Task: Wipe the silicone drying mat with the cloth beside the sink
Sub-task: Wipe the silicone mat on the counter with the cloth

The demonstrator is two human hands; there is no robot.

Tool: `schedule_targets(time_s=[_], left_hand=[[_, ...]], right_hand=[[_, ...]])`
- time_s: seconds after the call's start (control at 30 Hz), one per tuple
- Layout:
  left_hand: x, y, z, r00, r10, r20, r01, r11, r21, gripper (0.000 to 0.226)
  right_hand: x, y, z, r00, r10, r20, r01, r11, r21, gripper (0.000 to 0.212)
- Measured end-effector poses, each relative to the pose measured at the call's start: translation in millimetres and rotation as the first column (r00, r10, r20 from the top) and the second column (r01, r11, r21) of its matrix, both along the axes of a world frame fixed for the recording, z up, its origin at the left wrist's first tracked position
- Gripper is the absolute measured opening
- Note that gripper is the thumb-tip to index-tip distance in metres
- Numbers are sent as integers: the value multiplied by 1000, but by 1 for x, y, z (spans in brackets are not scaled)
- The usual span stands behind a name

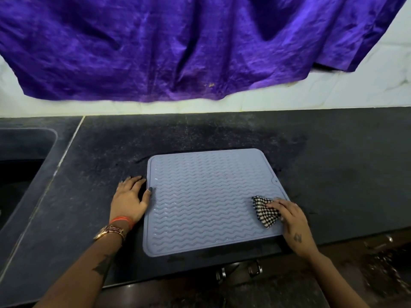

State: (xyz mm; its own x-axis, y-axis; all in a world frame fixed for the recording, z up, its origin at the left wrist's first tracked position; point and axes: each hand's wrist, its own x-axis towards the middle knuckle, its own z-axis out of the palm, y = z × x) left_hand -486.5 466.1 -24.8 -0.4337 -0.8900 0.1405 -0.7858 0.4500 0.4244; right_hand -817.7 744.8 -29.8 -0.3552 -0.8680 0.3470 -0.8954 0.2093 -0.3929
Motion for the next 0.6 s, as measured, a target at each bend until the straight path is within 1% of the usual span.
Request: schedule_targets(time_s=[0.1, 0.13, 0.27, 0.33, 0.4, 0.43, 0.53, 0.6], left_hand=[[0, 1, -1, 1000, -16, 13, 16, 1000, -6, 60], [0, 0, -1, 1000, -15, 11, 15, 1000, -9, 60], [0, -1, -1, 1000, -9, 16, 9, 1000, -4, 61], [0, 0, 0, 1000, -11, 15, 11, 1000, -4, 61], [0, 1, 0, 1000, -19, 13, 19, 1000, -10, 61], [-1, 1, 0, 1000, -17, 11, 17, 1000, -13, 61], [-2, 1, 2, 1000, -7, 5, 7, 1000, -14, 61], [-1, 1, 2, 1000, -9, 6, 9, 1000, -11, 61]], right_hand=[[-4, 2, 7, 995, -20, 98, 22, 1000, -17, 51], [-2, 6, 8, 994, -25, 103, 28, 999, -29, 50], [11, 17, 3, 1000, -8, 12, 9, 998, -69, 46], [14, 16, 3, 997, -57, 49, 60, 996, -59, 48], [16, 19, 4, 991, -86, 106, 93, 994, -57, 58], [19, 21, 3, 992, -77, 98, 84, 994, -69, 59], [29, 27, 3, 998, -47, 32, 50, 994, -93, 48], [29, 26, 4, 995, -74, 61, 78, 994, -74, 54]])
